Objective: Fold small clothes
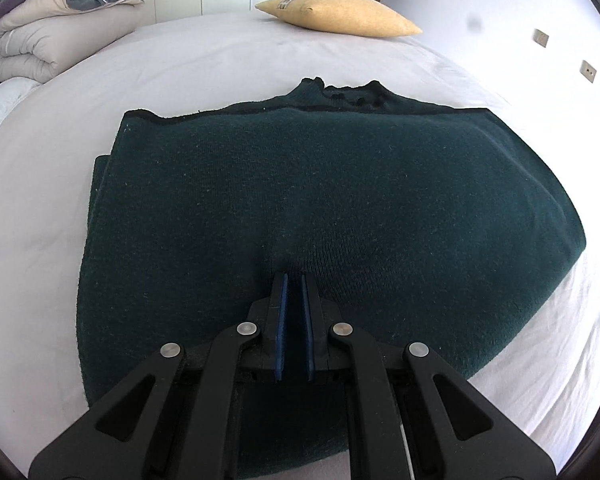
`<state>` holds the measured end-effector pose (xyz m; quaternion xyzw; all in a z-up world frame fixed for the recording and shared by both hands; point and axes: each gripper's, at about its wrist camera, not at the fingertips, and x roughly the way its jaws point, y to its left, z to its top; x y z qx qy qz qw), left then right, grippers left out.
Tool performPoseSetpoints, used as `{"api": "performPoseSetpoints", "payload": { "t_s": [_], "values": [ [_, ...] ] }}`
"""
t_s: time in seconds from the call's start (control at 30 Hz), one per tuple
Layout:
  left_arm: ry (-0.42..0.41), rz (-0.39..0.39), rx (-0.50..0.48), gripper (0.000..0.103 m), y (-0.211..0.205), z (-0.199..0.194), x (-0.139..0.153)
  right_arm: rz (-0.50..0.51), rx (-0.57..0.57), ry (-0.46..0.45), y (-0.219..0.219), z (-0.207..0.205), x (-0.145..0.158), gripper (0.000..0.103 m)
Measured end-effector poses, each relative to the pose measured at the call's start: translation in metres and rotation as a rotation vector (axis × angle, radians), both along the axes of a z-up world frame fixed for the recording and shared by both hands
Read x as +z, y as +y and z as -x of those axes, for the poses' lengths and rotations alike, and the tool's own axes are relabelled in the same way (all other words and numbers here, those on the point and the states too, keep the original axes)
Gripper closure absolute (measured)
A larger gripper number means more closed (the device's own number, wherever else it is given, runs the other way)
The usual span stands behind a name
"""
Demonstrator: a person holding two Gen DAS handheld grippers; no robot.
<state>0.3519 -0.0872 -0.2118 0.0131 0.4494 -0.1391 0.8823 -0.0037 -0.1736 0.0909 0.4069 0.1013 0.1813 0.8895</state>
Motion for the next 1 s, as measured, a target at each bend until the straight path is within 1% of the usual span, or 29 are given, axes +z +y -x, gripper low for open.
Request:
{"api": "performPoseSetpoints", "payload": {
  "t_s": [0.07, 0.23, 0.43, 0.63, 0.7, 0.83, 0.9, 0.93, 1.0],
  "values": [
    [0.001, -0.002, 0.001, 0.096, -0.002, -0.003, 0.000, 0.003, -0.009, -0.004, 0.000, 0.002, 0.002, 0.001],
    [-0.004, -0.006, -0.001, 0.096, -0.002, -0.003, 0.000, 0.013, -0.039, -0.047, 0.006, 0.007, 0.012, 0.001],
    [-0.008, -0.006, -0.001, 0.096, -0.001, 0.000, -0.001, 0.007, -0.009, -0.012, 0.023, -0.012, 0.010, 0.001],
    [-0.012, 0.000, -0.002, 0.096, 0.000, 0.001, -0.002, -0.007, -0.027, 0.001, 0.025, -0.027, 0.006, 0.001],
    [-0.014, -0.001, -0.001, 0.096, 0.000, 0.001, -0.002, -0.018, -0.031, 0.007, 0.020, -0.028, 0.004, 0.001],
    [-0.016, -0.003, -0.001, 0.096, -0.001, 0.002, -0.002, -0.013, -0.033, -0.027, 0.014, -0.018, 0.004, 0.001],
    [-0.016, 0.000, -0.001, 0.096, 0.000, 0.002, -0.002, 0.014, -0.056, -0.058, 0.016, -0.014, 0.006, 0.001],
    [-0.015, 0.003, -0.001, 0.096, 0.000, 0.002, -0.001, 0.023, -0.057, -0.052, 0.015, -0.013, 0.002, 0.001],
    [-0.015, 0.006, -0.001, 0.096, 0.001, 0.002, -0.001, -0.017, -0.019, -0.017, 0.015, -0.022, -0.003, 0.001]
  ]
}}
